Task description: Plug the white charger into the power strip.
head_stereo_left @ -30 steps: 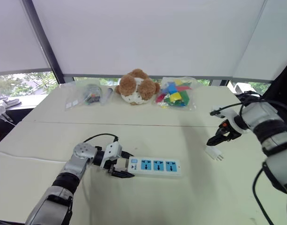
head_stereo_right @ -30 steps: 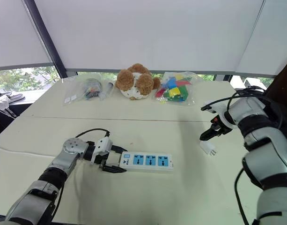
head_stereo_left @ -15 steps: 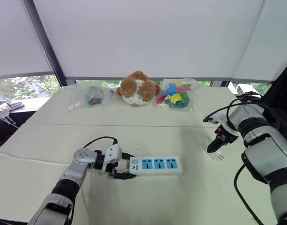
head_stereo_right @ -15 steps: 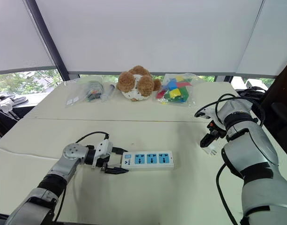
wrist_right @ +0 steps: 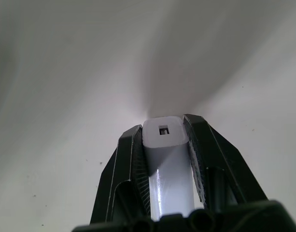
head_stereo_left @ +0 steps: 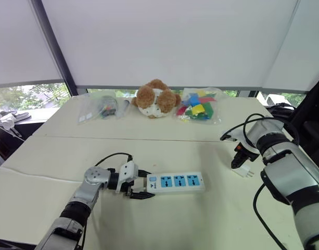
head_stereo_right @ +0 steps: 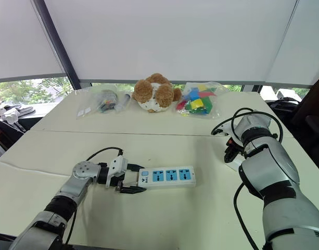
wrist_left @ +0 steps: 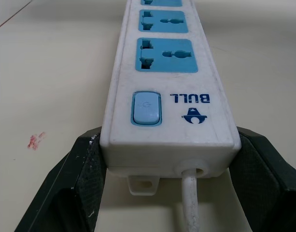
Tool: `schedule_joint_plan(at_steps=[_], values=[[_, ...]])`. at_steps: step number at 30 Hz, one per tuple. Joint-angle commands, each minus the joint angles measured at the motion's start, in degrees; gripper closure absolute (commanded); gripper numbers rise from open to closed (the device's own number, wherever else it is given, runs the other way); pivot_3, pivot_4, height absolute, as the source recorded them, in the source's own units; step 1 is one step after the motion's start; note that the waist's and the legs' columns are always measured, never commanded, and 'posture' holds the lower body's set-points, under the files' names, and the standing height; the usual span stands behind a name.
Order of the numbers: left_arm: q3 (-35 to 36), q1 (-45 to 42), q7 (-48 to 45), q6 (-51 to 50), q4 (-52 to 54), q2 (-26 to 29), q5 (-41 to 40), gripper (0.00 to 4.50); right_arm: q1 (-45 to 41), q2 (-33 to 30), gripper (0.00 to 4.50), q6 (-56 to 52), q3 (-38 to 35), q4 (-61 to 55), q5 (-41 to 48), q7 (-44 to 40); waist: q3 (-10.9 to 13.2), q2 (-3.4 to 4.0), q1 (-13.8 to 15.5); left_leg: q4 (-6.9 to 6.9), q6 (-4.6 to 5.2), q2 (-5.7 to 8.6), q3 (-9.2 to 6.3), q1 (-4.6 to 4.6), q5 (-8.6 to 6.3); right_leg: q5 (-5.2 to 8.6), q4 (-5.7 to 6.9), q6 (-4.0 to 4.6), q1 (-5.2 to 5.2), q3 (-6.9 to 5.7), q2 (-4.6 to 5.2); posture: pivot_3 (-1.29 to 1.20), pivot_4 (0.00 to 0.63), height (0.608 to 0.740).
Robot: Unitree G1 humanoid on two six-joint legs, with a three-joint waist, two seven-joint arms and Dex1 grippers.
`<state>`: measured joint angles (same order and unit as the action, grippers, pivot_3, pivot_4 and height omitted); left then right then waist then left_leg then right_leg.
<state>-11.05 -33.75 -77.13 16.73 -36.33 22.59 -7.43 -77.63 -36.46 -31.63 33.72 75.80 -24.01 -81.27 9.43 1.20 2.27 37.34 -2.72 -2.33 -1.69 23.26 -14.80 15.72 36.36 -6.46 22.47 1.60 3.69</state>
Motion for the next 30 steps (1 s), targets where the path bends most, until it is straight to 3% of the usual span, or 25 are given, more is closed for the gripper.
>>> schedule_joint_plan(at_steps=[1,8,13,26,29,30], values=[[-3.03,0.18,1.99,0.03,-3.40,-1.38,3.95,1.49,-0.76,0.17,3.79,-0.17,-1.88,-0.07,-0.33,-0.13,0.00,0.00,0.05,0.00,-0.01,0.00,0.00,0.00,0.01,0.00,0.00,-0.01,-0.01,0.00,0.00,0.00,0.150,0.739],[-3.00,-1.64,3.01,2.05,-6.88,-2.93,4.59,1.49,-0.02,-0.76,3.79,1.72,-2.00,-0.77,-1.12,-2.70,0.00,0.01,0.11,0.03,-0.08,0.02,-0.03,0.00,0.05,-0.06,0.00,-0.12,-0.05,0.01,0.00,0.00,0.150,0.739],[-2.84,-2.04,2.72,2.56,-8.08,-3.19,4.73,1.49,-0.03,-0.96,1.41,1.62,-2.42,-0.74,-1.56,-2.87,-0.01,0.01,0.08,0.04,-0.11,0.06,-0.07,0.00,0.07,-0.07,0.00,-0.13,-0.08,0.03,0.00,0.00,0.150,0.739],[-2.48,-3.14,3.31,3.79,-10.33,-3.44,4.93,1.49,0.88,-0.76,1.41,1.83,-2.36,-0.60,-3.83,-2.36,-0.01,0.02,0.06,0.04,-0.14,0.07,-0.10,0.00,0.09,-0.08,0.00,-0.14,-0.08,0.03,0.00,0.00,0.150,0.739],[-2.44,-2.99,3.57,3.85,-10.37,-3.41,4.91,1.49,1.08,-0.66,2.23,1.94,-2.75,-0.63,-3.78,-2.13,-0.01,0.02,0.06,0.04,-0.14,0.07,-0.11,0.00,0.09,-0.08,0.00,-0.14,-0.08,0.03,0.00,0.00,0.150,0.739],[-2.43,-2.98,3.63,3.85,-10.41,-3.41,4.91,1.49,1.11,-0.60,2.71,2.04,-2.81,-0.65,-3.75,-2.40,-0.01,0.02,0.06,0.04,-0.15,0.07,-0.11,0.00,0.10,-0.08,0.00,-0.14,-0.08,0.03,0.00,0.00,0.150,0.739]])
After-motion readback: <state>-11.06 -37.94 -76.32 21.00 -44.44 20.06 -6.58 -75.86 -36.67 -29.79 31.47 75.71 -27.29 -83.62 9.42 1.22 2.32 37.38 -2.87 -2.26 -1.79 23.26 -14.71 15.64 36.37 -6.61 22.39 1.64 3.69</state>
